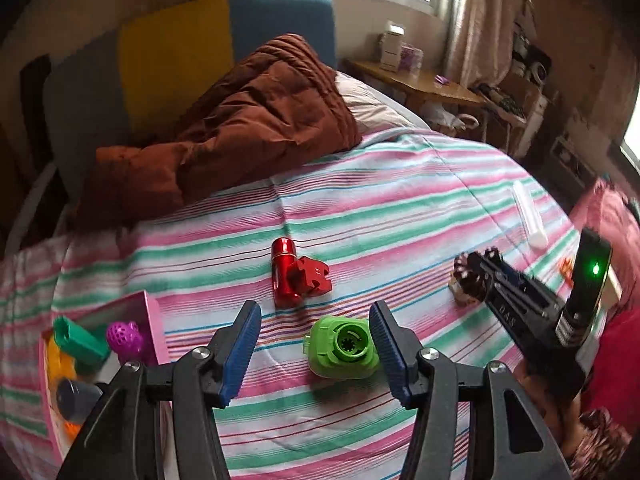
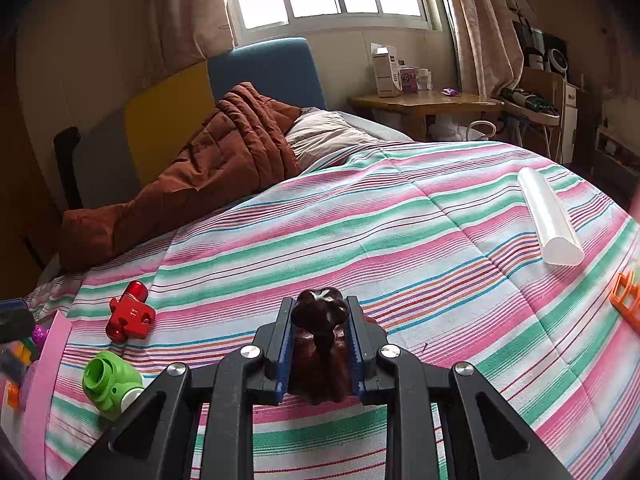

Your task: Organize rigid objects

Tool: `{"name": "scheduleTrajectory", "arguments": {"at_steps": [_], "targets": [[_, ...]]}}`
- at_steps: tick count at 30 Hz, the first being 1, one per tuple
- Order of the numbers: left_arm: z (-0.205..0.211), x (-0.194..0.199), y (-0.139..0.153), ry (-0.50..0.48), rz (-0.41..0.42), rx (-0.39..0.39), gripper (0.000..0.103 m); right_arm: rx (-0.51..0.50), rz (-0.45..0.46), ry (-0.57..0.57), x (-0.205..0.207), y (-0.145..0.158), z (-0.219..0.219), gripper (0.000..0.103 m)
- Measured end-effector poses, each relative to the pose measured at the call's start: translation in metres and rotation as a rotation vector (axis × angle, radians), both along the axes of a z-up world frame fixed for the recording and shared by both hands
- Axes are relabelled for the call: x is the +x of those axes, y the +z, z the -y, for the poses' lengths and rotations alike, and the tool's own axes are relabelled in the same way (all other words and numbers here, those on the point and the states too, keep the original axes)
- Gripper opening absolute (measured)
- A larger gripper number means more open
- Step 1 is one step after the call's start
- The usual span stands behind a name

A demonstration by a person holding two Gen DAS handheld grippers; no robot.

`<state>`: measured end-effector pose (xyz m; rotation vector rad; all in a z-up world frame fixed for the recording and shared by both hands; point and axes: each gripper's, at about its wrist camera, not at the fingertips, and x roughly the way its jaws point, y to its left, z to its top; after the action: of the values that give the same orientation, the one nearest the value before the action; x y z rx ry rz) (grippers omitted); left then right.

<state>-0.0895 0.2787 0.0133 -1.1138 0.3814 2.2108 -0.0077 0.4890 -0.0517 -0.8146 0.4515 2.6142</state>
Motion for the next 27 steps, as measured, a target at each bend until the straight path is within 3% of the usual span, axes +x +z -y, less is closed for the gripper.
{"name": "scheduleTrajectory", "arguments": {"at_steps": [2, 5, 7, 9, 12, 14, 18, 20, 23, 27], "targets": [[-0.01, 0.0, -0.013, -0.072, 0.022, -0.055, 0.057, 0.001, 0.0, 0.0, 0.0, 0.0, 0.0, 0.024], [-0.014, -0.01, -0.044, -0.056, 0.124, -0.113, 0.057, 0.0, 0.0, 0.0, 0.0, 0.0, 0.0, 0.024], [-0.007, -0.017, -0.06, -0.027, 0.235, -0.053, 0.057, -0.003, -0.001, 0.0, 0.0, 0.0, 0.0, 0.024], [0.002, -0.019, -0.067, -0.018, 0.348, 0.059, 0.057, -0.005, -0.002, 0.0, 0.0, 0.0, -0.001, 0.024], [0.007, -0.004, -0.07, -0.062, 0.412, 0.111, 0.057, -0.002, -0.001, 0.0, 0.0, 0.0, -0.001, 0.024], [0.003, 0.012, -0.068, -0.149, 0.454, 0.146, 0.057, -0.003, -0.002, -0.001, 0.0, 0.0, -0.001, 0.024], [0.0, 0.035, -0.046, -0.197, 0.344, 0.126, 0.057, -0.007, -0.004, -0.001, 0.0, 0.0, -0.001, 0.024], [-0.001, 0.033, -0.033, -0.163, 0.203, 0.087, 0.058, -0.004, -0.002, -0.001, -0.001, 0.0, -0.001, 0.024], [-0.018, 0.02, -0.025, -0.176, -0.001, -0.044, 0.06, -0.004, -0.002, 0.0, 0.0, 0.0, -0.001, 0.024], [-0.043, 0.012, -0.048, -0.333, -0.093, -0.273, 0.063, -0.005, -0.002, 0.0, 0.0, 0.0, -0.001, 0.024]]}}
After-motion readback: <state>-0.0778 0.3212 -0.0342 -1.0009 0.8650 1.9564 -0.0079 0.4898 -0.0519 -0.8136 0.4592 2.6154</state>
